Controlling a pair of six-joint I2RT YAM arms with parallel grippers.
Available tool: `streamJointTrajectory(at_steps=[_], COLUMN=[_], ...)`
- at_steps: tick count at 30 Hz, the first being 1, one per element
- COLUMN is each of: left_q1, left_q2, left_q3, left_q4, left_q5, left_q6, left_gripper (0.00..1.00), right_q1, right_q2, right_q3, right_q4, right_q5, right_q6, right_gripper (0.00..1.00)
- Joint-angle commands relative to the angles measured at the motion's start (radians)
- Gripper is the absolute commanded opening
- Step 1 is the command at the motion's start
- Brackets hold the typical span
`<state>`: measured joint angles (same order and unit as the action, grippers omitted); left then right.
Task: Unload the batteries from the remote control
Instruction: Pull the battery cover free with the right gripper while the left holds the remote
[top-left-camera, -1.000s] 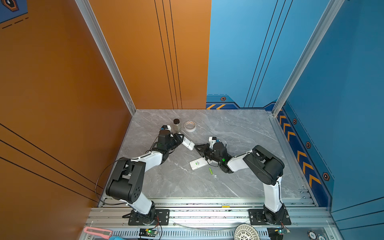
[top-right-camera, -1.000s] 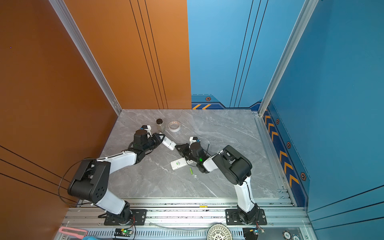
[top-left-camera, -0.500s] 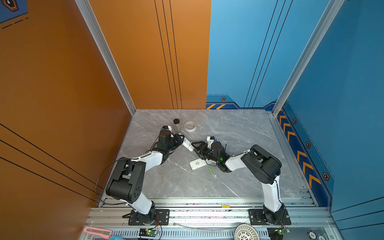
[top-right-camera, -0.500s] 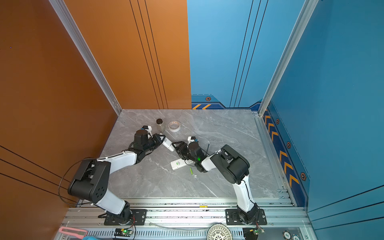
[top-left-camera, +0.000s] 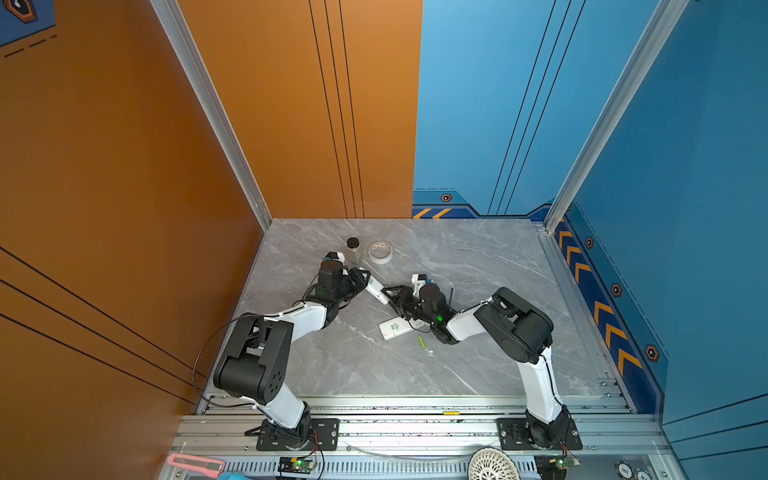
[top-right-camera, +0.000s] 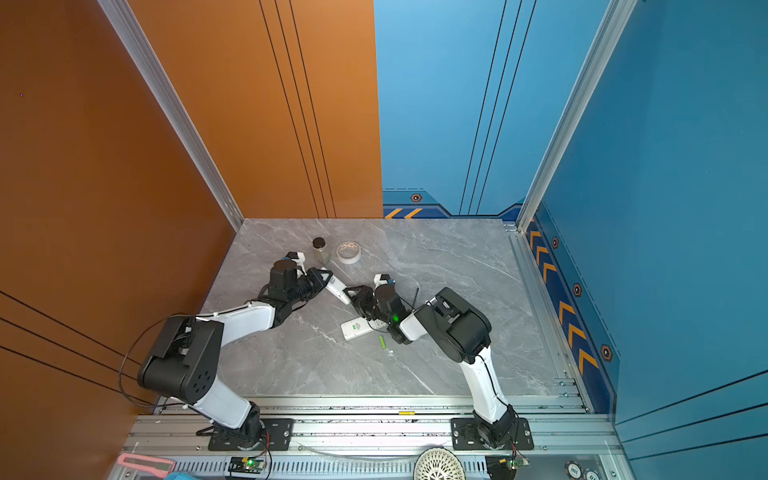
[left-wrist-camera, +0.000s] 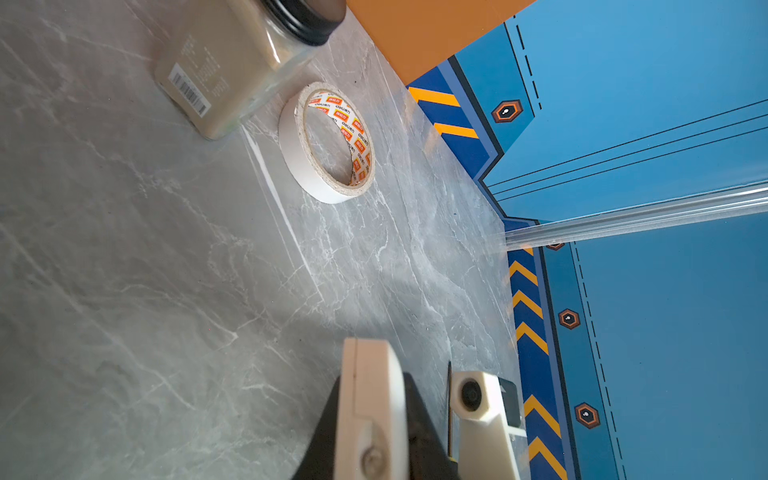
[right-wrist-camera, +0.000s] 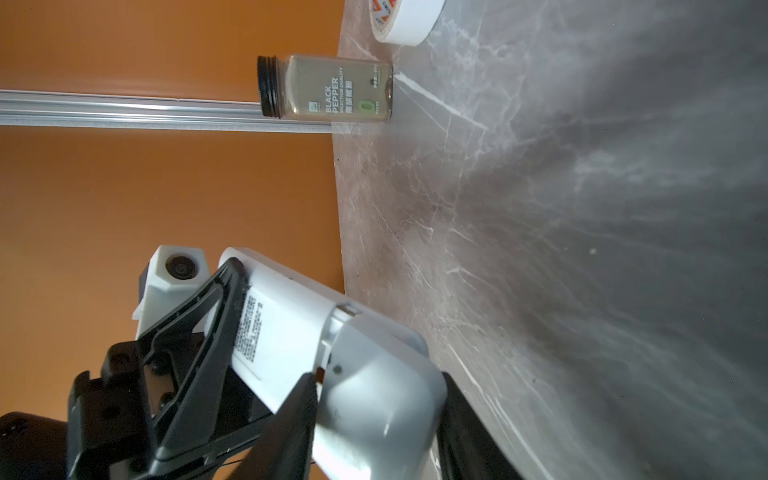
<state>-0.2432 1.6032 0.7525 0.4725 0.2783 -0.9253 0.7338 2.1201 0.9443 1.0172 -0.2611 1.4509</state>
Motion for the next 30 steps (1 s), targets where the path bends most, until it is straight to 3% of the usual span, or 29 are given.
streamJointTrajectory(at_steps=[1,23,30], left_q1=[-0.002,0.010,0.025], left_q2=[0.009,0.021,0.021], left_q3=[0.027,-0.005,-0.003], left_q4=[0.041,0.032,0.050], left_q5=[0.020,-0.024,-0.005], left_q6=[-0.008,0.005,-0.011], left_gripper=[0.00,0.00,0.00], right_q1=[0.002,-0.027,-0.084], right_q2=[-0.007,-0.122,-0.216], right_q3=[-0.030,-0.141,-0.103], right_q4=[0.019,-0.038,-0.223], right_q5=[-0.001,0.022,0.017], right_q6=[0.005,0.008,-0.079], right_gripper=[0.43,0.36,0.49])
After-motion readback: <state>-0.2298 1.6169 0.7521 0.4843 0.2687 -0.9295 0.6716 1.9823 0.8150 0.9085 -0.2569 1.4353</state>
